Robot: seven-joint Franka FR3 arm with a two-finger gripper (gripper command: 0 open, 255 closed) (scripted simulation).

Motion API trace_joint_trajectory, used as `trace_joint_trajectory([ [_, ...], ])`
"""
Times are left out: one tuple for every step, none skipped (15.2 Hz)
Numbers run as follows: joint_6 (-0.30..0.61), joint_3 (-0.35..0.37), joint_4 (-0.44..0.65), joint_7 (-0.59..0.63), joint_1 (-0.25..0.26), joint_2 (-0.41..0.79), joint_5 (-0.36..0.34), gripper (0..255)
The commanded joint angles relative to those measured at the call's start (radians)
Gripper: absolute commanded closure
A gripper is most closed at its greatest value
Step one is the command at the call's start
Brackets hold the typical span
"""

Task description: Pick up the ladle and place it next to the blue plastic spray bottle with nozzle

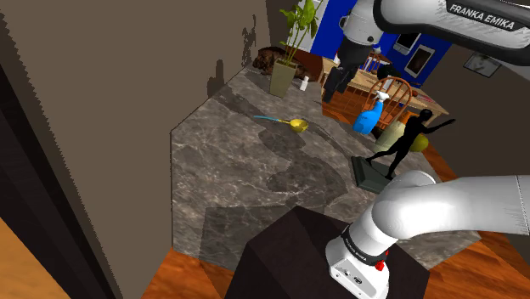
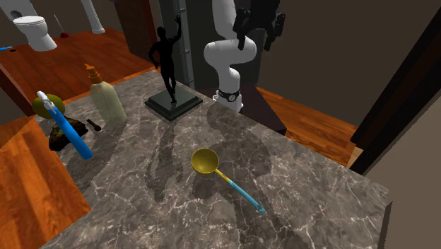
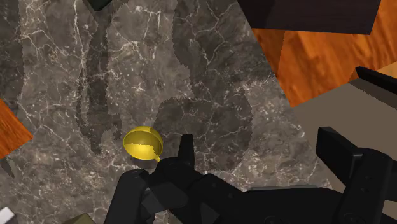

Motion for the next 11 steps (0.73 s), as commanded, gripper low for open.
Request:
trace_joint_trajectory([
  [0.000, 0.000, 0.000, 0.000, 0.000, 0.000, 0.000, 0],
  [0.023, -0.023, -0.004, -0.030, 0.000, 0.021, -0.006, 0],
  [0.045, -0.045, -0.006, -0.059, 0.000, 0.045, -0.011, 0],
  [0.067, -0.067, -0.007, -0.089, 0.001, 0.069, -0.015, 0],
  [0.089, -0.088, -0.007, -0.118, 0.001, 0.095, -0.018, 0],
  [0.110, -0.110, -0.004, -0.148, 0.002, 0.123, -0.021, 0],
  [0.131, -0.130, -0.001, -0.177, 0.003, 0.152, -0.022, 0],
  [0.152, -0.151, 0.005, -0.207, 0.004, 0.182, -0.023, 0],
  [0.172, -0.170, 0.012, -0.237, 0.006, 0.214, -0.022, 0],
  [0.191, -0.190, 0.020, -0.268, 0.007, 0.246, -0.020, 0],
  [0.210, -0.208, 0.030, -0.299, 0.009, 0.280, -0.017, 0],
])
